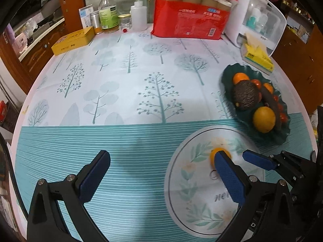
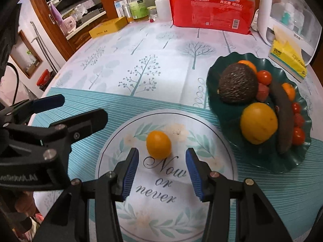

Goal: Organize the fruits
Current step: 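Grasp the small orange fruit with the right tool, then carry the small orange fruit onto the green plate and open the right tool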

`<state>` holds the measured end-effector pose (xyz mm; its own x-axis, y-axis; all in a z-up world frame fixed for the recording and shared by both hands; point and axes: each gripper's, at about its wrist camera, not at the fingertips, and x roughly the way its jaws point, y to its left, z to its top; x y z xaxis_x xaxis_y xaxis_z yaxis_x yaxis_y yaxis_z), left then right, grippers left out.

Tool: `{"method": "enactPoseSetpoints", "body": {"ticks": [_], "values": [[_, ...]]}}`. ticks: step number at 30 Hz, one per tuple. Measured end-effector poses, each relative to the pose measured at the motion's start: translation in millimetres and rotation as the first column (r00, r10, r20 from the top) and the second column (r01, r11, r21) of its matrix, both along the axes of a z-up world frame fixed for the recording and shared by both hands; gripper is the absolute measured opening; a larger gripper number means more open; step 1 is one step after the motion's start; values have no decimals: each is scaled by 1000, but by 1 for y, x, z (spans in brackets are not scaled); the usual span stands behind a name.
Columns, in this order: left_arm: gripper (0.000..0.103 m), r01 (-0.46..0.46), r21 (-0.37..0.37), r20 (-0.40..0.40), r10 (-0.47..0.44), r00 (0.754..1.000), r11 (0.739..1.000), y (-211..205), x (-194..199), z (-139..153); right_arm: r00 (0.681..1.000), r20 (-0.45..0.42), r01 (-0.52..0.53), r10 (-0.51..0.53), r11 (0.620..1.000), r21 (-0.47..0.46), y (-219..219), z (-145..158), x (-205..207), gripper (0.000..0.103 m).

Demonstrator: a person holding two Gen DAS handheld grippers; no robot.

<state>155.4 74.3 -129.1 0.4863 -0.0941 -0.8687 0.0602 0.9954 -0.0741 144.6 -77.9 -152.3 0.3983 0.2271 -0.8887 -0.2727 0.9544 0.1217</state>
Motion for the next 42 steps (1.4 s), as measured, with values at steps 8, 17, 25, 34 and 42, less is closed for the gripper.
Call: {"method": "enactPoseSetpoints", "body": {"ticks": [8, 17, 25, 34, 42], "values": [[102, -7, -2, -30, 6, 1000, 1000, 10, 2, -17, 1000, -5, 5, -5, 999, -51, 11, -17, 10, 47], [102, -8, -4, -39, 8, 999, 1000, 11, 1, -22, 1000, -2, -5, 4, 997, -71, 19, -25, 10, 31], [102, 2, 3, -35, -2, 999, 1000, 7, -6, -18, 1000, -20, 20, -21, 1000, -20, 10, -19, 2, 29], [102, 41, -7, -12, -41, 999, 999, -14, -20, 2, 997, 0, 77, -77, 996, 40, -19, 7, -16, 29], [102, 98, -36, 43, -96, 994, 995, -51, -26, 31, 986, 13, 162, -163, 984, 72, -61, 27, -25, 29]]}}
